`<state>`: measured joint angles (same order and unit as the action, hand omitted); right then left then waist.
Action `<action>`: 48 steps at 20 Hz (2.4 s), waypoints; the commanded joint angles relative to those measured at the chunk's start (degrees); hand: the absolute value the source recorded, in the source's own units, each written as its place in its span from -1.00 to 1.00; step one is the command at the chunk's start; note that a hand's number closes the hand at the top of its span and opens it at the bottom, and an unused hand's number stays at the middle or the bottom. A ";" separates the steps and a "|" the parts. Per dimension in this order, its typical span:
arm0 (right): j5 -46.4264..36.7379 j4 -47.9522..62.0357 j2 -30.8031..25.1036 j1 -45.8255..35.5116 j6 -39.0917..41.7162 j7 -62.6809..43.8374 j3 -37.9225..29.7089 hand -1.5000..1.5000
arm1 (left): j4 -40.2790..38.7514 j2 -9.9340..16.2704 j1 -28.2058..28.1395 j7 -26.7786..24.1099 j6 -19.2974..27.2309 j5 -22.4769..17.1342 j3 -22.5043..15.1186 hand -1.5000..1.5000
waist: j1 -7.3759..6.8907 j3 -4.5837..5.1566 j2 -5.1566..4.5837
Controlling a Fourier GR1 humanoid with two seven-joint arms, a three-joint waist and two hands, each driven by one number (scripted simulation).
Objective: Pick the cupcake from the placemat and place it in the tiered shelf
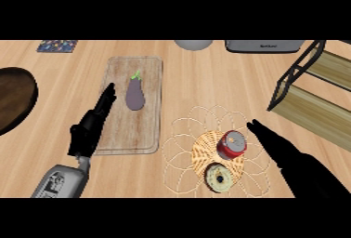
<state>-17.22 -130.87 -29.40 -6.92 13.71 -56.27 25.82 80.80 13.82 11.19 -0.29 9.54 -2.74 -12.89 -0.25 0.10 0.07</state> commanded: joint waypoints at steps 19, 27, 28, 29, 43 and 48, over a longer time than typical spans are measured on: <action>-17.68 -0.30 14.14 0.76 4.31 -10.34 11.60 -1.00 | -0.04 -1.64 -0.15 0.79 -4.41 3.21 4.75 0.00 | 0.36 -0.08 -0.01; -22.98 7.08 17.98 1.91 2.21 -5.04 11.49 -1.00 | 0.80 -2.23 -0.84 0.38 -6.35 3.38 6.25 0.00 | 0.28 -0.09 -0.06; -23.06 8.45 17.16 4.03 0.93 -2.26 10.80 -1.00 | 2.76 -2.51 -1.03 1.78 -4.97 4.65 5.88 0.00 | 0.28 -0.10 -0.04; -22.13 7.43 18.62 1.36 4.76 -6.33 9.90 -1.00 | 3.69 -2.42 -0.72 3.59 -5.64 4.45 5.78 0.00 | 0.20 -0.09 -0.03; -29.87 12.72 21.59 5.62 4.37 -0.32 12.28 -1.00 | 1.45 -5.63 -3.69 -0.83 -6.00 7.57 6.72 0.00 | 0.27 -0.10 -0.02; -29.33 18.41 23.49 2.18 6.55 1.65 7.50 -1.00 | 0.67 -5.92 -4.43 -2.50 -8.55 6.15 7.97 0.00 | 0.16 -0.09 -0.08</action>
<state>-46.25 -116.42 -7.72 -2.29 18.38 -53.75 35.36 82.74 8.98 8.43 -0.28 1.82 3.58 -5.05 0.00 0.01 0.05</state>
